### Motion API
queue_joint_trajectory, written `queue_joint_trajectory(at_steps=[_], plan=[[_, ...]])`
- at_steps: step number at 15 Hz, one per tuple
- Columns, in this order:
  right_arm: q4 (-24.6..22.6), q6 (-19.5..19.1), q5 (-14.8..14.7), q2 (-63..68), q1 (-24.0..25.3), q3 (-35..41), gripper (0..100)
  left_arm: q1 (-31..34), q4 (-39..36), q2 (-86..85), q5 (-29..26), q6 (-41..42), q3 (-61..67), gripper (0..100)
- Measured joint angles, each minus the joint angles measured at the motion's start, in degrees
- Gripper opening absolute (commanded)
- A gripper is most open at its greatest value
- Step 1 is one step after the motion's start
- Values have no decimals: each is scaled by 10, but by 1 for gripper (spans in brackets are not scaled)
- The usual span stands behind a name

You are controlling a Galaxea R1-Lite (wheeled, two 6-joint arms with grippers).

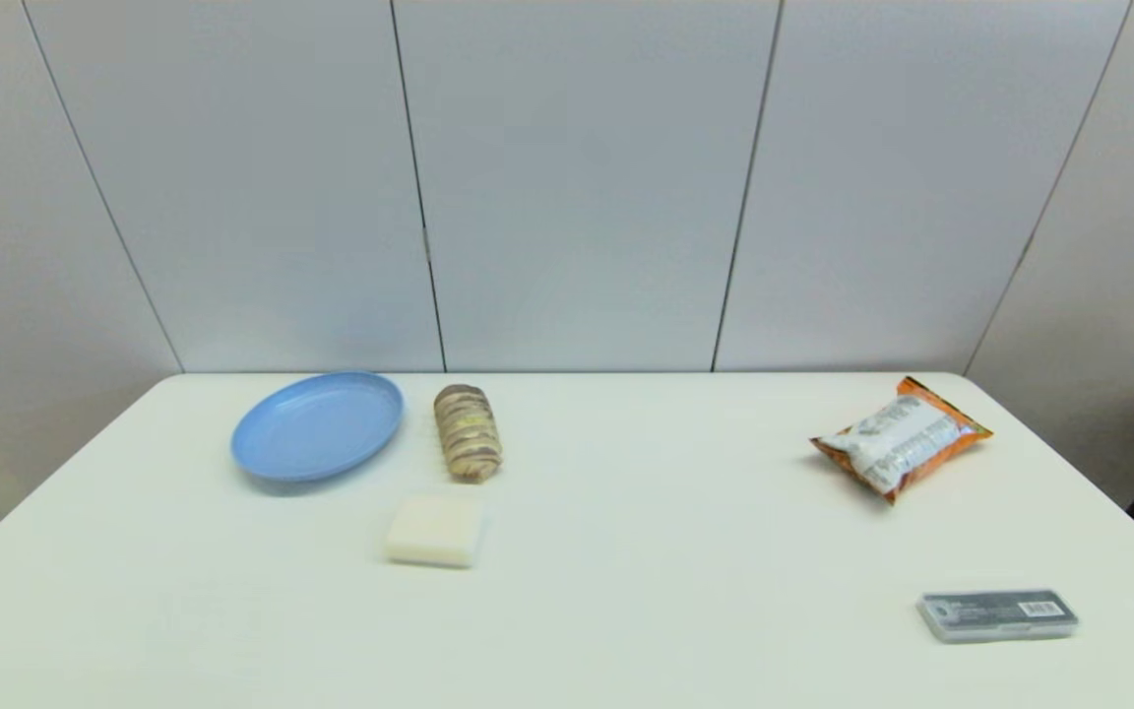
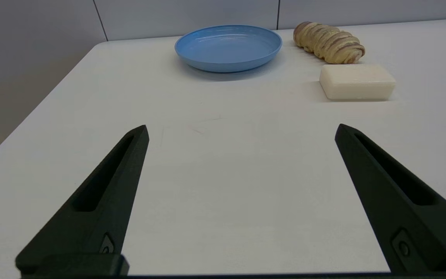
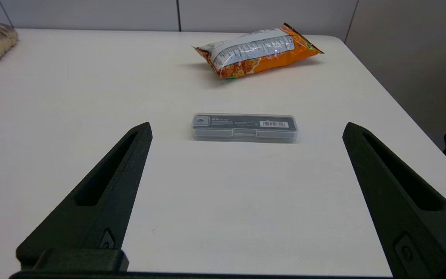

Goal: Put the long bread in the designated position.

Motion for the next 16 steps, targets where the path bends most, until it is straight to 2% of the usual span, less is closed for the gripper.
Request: queue_joint_trajectory(at_steps=[16], plan=[[0, 1, 0, 0, 0, 0, 100, 0, 0, 0, 0, 0, 0, 100]])
